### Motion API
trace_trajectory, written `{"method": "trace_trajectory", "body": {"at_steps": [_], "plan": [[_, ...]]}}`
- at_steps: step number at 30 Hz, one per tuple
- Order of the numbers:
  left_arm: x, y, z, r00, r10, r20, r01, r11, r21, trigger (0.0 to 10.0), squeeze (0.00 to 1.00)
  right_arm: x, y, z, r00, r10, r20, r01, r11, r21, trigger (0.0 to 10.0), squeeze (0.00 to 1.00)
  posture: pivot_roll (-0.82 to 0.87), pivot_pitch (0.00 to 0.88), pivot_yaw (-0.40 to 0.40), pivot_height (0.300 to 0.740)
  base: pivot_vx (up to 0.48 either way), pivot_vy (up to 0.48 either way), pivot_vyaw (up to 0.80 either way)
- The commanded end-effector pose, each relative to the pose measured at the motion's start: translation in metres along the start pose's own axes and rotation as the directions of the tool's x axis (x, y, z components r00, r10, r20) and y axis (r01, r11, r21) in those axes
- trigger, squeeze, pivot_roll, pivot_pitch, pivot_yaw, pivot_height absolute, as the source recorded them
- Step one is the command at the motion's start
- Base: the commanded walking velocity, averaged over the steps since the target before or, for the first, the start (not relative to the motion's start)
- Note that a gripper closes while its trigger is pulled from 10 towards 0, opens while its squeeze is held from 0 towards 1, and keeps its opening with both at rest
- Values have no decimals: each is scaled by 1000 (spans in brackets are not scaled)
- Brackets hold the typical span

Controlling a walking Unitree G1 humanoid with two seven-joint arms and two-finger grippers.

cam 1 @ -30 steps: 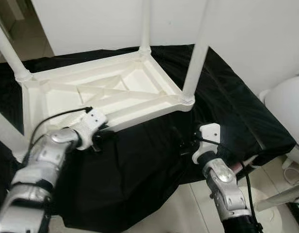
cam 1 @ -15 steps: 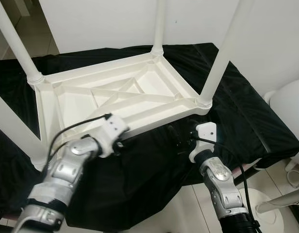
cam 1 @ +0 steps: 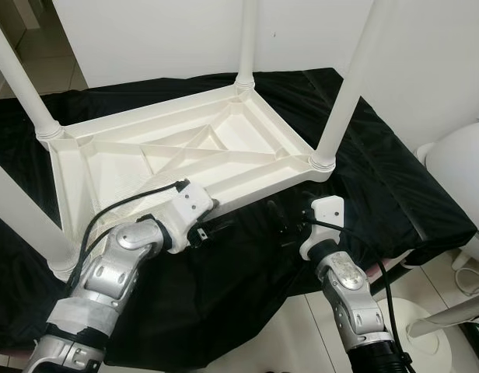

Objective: Building children table

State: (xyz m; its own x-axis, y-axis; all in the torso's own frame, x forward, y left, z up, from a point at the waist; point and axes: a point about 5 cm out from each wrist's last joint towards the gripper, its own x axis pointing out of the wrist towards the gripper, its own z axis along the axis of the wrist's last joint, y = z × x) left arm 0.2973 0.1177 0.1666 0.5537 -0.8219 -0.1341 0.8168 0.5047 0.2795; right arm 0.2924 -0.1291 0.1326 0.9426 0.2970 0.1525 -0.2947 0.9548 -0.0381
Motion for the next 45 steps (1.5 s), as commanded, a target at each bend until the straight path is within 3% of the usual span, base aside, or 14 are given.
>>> {"method": "trace_trajectory", "body": {"at_steps": [1,4,8,9,14,16,20,27,40,41,44,45], "plan": [[-7,-1,3,999,-19,42,20,1000,-10,10000,0,0,-1,-3,1000,-8,-9,8,1000,-2,10000,0,27,94,36,740,0,0,0],[-11,-1,5,998,-18,67,19,1000,-13,10000,0,0,-1,-3,1000,-10,-8,10,1000,-2,10000,0,27,94,36,740,0,0,0],[-25,4,5,985,121,126,-124,992,12,10000,0,4,-1,-2,1000,-22,3,22,1000,-10,10000,0,43,93,38,740,0,0,0],[-31,6,-1,978,185,97,-186,983,1,10000,0,5,-1,-2,1000,-27,6,27,1000,-10,10000,0,48,94,36,740,0,0,0],[-44,12,-16,949,314,-7,-314,949,-26,10000,0,8,-1,-1,999,-34,16,34,999,-1,10000,0,71,97,25,740,0,0,0],[-44,12,-16,949,314,-7,-314,949,-26,10000,0,8,-1,-1,999,-34,16,34,999,-1,10000,0,71,97,25,740,0,0,0],[-57,23,-25,909,408,-79,-414,907,-74,10000,0,14,3,0,1000,-19,23,19,1000,7,10000,0,97,102,5,740,0,0,0],[-70,25,-37,879,446,-171,-466,878,-105,10000,0,17,6,1,1000,-1,26,0,1000,13,10000,0,103,109,-9,740,0,0,0],[-73,25,-47,857,431,-284,-453,891,-14,10000,0,17,4,0,1000,-4,28,4,1000,10,10000,0,94,112,-7,740,0,0,0],[-71,26,-47,854,435,-287,-459,888,-20,3176,0,16,4,0,1000,-8,28,8,1000,10,10000,0,88,111,-1,740,0,0,0],[-70,27,-47,852,436,-290,-462,886,-26,3176,0,16,4,0,1000,-10,28,10,1000,11,10000,0,88,111,-1,740,0,0,0],[-68,27,-48,852,432,-295,-458,889,-21,0,0,16,4,-1,1000,-13,28,13,1000,12,10000,0,86,111,0,740,0,0,0]]}}
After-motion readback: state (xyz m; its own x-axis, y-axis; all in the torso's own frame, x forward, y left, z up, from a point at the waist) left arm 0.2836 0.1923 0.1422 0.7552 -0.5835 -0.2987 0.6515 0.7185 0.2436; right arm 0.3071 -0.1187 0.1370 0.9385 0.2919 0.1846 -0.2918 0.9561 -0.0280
